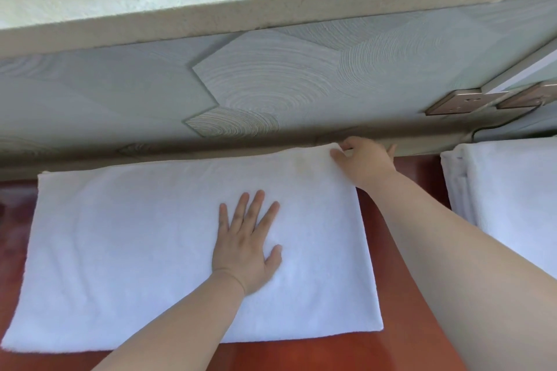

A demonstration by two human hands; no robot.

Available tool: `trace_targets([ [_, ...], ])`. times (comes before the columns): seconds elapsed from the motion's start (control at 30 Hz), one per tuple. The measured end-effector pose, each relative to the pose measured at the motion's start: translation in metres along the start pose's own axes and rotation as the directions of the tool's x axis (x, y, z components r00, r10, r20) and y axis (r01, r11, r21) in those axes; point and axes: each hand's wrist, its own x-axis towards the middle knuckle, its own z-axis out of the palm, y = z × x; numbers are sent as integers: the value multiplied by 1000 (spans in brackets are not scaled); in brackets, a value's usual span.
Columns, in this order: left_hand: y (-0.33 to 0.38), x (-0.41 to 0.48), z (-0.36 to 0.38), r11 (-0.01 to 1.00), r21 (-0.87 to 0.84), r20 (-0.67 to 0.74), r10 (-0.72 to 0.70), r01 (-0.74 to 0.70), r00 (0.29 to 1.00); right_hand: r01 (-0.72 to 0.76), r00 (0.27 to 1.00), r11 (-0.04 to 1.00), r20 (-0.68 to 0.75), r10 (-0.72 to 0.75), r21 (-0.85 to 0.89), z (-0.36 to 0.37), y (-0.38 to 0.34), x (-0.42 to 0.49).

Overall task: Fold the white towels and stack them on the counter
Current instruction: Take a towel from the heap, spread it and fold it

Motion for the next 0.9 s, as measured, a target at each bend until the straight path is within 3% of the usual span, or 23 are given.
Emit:
trace_targets([
  [0.1, 1, 0, -1, 1000, -6, -3, -3, 3, 1000, 53, 994, 989, -104, -38, 137, -5, 0, 3],
  [0.3, 0, 1, -1, 1000, -24, -5, 1, -1, 1000, -8, 981, 1000, -191, 10, 10, 8, 1, -4],
  [0.43, -1, 0, 0, 1000, -27, -5, 0, 0, 1000, 282, 876, 958, -394, -278, -50, 31, 8, -50],
  [0.53, -1, 1, -1, 999, -34, -12, -4, 3, 1000, 503, 795, 823, -233, -560, -264, 69, 26, -109],
  [0.6, -1, 0, 0, 999, -41, -20, -5, 4, 1000, 545, 791, 749, -64, -609, -377, 96, 42, -144],
  [0.9, 12, -17, -3, 1000, -29, 20, -1, 1, 1000, 305, 921, 830, -77, -381, -467, 116, 87, -194],
])
